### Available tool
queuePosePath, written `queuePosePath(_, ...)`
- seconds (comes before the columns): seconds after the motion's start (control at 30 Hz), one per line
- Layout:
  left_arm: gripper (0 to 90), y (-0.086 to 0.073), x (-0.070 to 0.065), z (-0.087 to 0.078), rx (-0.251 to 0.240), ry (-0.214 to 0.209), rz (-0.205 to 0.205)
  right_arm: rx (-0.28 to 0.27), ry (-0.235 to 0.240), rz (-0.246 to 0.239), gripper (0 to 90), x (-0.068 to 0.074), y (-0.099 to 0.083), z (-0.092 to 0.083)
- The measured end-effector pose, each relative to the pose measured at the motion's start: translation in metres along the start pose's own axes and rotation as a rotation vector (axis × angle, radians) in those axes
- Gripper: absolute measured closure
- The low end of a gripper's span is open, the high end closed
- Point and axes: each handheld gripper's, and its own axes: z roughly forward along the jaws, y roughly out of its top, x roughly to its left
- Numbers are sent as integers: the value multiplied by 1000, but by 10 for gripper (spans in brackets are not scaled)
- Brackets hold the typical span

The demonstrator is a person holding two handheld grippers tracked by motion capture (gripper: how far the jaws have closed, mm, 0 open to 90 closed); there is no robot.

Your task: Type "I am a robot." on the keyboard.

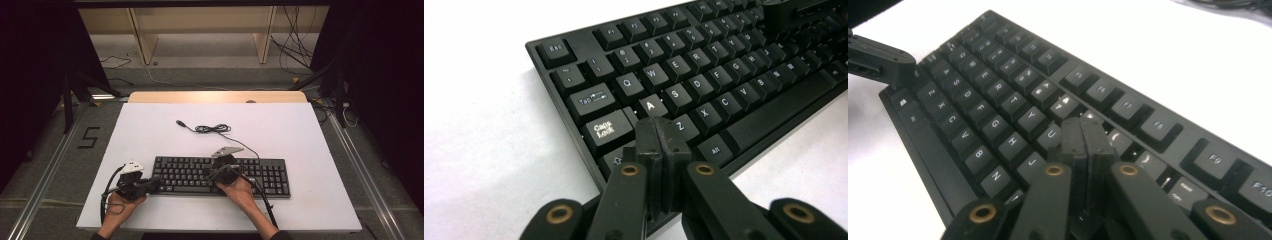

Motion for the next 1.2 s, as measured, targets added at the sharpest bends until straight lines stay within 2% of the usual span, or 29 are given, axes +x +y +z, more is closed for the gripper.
queuePosePath(0.23,852,2,-2,-5,-48,-17,-1,-29,13,10,865,-2,2,-6)
queuePosePath(0.37,786,2,-2,-7,-70,-29,-3,-42,27,6,825,-1,3,-10)
queuePosePath(0.63,618,4,-3,-8,-104,-60,-15,-70,79,0,602,0,4,-18)
queuePosePath(0.8,512,5,-3,-9,-116,-72,-25,-72,99,-9,514,4,4,-20)
queuePosePath(1.0,426,6,-3,-10,-137,-80,-32,-79,122,-10,455,8,3,-24)
queuePosePath(1.2,366,6,-4,-11,-157,-82,-34,-78,136,-22,457,12,2,-26)
